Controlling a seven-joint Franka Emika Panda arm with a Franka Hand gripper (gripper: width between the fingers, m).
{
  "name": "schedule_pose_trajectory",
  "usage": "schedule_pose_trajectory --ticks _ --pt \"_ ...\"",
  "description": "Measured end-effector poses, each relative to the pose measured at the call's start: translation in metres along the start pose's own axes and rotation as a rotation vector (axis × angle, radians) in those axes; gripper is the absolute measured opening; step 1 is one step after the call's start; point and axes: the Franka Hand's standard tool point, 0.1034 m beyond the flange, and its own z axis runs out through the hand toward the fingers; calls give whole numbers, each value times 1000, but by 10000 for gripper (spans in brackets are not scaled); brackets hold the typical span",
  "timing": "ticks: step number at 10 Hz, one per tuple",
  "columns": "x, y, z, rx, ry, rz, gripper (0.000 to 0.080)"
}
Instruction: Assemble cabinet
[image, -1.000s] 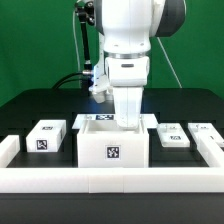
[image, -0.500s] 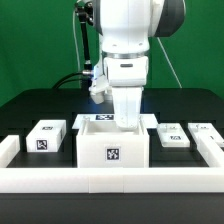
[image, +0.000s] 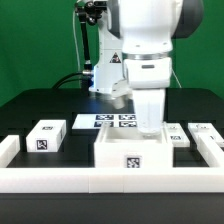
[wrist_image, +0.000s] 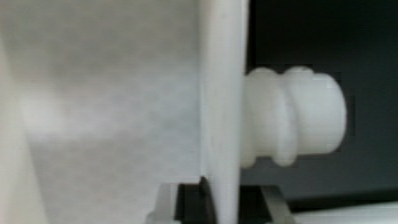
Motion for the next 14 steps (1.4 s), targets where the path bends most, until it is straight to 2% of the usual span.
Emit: schedule_pose_trajectory --ticks 3,7,10,13,14 --pt "28 8 -1 -20 17 -39 34" --pt "34 11 2 2 20 -74 34" --pt "54 9 3 3 28 -21 34" --pt "53 9 3 0 23 -1 34" --pt "53 9 3 0 23 0 112"
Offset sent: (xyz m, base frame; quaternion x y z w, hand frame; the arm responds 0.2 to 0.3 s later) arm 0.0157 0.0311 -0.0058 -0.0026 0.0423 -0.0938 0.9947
